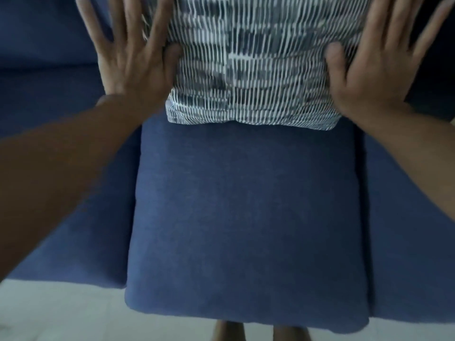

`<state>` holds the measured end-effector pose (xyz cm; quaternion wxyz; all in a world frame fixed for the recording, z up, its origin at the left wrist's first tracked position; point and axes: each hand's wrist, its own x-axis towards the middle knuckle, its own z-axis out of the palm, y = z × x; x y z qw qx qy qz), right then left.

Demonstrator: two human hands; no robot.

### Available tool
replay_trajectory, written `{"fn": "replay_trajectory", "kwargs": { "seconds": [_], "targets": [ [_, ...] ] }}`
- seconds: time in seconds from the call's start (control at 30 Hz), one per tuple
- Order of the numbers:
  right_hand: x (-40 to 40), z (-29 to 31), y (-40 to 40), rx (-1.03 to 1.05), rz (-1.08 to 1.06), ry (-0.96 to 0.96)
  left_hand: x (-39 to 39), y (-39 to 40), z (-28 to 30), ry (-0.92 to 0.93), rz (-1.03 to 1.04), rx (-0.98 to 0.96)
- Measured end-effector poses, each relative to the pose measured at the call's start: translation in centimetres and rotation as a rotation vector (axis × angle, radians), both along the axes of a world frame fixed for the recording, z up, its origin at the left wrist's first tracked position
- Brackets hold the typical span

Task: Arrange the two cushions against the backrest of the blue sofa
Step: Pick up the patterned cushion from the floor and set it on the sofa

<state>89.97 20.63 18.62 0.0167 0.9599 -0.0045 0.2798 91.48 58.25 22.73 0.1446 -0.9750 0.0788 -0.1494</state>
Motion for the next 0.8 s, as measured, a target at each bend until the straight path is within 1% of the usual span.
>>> {"fn": "replay_trajectory", "kwargs": {
  "seconds": [0.07, 0.13, 0.27, 0.33, 0.4, 0.47, 0.57, 0.67, 0.73, 0.8],
  "targets": [
    [-1.7, 0.4, 0.1, 0.011, -0.038, -0.006, -1.6, 0.2, -0.5, -0.083, 0.083, -0.003],
    [-3.9, 0.6, 1.7, 0.001, 0.033, -0.036, -3.6, -0.5, -1.1, -0.157, 0.077, -0.058],
    [-6.7, 1.6, 6.9, 0.040, 0.198, -0.042, -7.5, -4.9, -1.8, -0.076, -0.180, -0.155],
    [-6.7, 2.3, 8.9, 0.041, 0.275, -0.021, -8.1, -7.5, -1.7, -0.077, -0.242, -0.158],
    [-6.1, 2.9, 10.0, -0.008, 0.321, -0.010, -7.6, -9.6, -1.1, -0.120, -0.286, -0.150],
    [-5.2, 3.2, 10.1, -0.069, 0.329, 0.013, -6.7, -10.5, -0.6, -0.139, -0.311, -0.115],
    [-4.0, 3.5, 8.7, -0.117, 0.346, 0.106, -5.4, -10.2, -0.8, -0.057, -0.333, -0.073],
    [-3.8, 3.0, 7.1, -0.167, 0.323, 0.183, -4.5, -9.1, -1.6, -0.052, -0.358, -0.032],
    [-4.2, 2.3, 6.4, -0.154, 0.294, 0.228, -4.5, -8.3, -2.2, -0.038, -0.361, -0.020],
    [-4.6, 1.6, 5.8, -0.096, 0.250, 0.272, -5.0, -7.5, -2.8, 0.008, -0.326, -0.019]
  ]
}}
